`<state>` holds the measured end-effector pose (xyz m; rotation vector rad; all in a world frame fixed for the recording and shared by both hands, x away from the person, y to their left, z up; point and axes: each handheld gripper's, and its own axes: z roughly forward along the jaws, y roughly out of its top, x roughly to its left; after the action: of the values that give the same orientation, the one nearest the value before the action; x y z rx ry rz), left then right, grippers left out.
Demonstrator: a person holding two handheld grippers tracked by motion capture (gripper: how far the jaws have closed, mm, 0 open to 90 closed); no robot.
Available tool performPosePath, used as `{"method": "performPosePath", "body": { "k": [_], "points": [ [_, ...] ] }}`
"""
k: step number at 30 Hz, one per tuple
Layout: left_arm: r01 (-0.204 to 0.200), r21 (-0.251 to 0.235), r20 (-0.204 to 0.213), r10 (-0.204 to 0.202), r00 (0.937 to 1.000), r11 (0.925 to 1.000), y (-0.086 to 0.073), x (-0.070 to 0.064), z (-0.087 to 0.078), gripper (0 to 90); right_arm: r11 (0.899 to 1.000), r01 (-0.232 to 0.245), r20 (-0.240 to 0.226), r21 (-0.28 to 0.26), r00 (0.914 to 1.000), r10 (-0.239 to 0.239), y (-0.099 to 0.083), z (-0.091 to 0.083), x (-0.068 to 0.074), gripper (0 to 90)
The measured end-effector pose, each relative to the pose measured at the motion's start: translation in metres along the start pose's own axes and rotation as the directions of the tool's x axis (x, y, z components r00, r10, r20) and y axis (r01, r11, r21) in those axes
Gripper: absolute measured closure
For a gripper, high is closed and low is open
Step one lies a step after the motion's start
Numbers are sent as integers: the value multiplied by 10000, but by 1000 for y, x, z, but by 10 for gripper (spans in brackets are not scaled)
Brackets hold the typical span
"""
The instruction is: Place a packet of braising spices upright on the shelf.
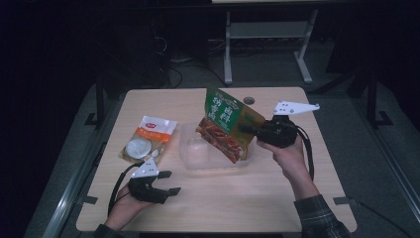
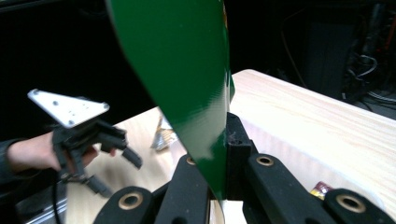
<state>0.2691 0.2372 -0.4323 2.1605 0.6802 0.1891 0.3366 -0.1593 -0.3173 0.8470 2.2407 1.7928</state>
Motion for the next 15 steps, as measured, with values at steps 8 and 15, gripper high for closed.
{"method": "performPosePath", "body": {
  "k": [8, 15],
  "points": [
    [-37, 25, 5, 37, 10000, 10000, -1, 0, 1, 290, 9998, -189, 929, -3, 9955, 189, 4, 15, -8, 898],
    [-64, 91, 4, 64, 10000, 9999, -1, 0, 1, 287, 9994, -331, 1438, 47, 9891, 321, 1, 17, -12, 898]
  ]
}}
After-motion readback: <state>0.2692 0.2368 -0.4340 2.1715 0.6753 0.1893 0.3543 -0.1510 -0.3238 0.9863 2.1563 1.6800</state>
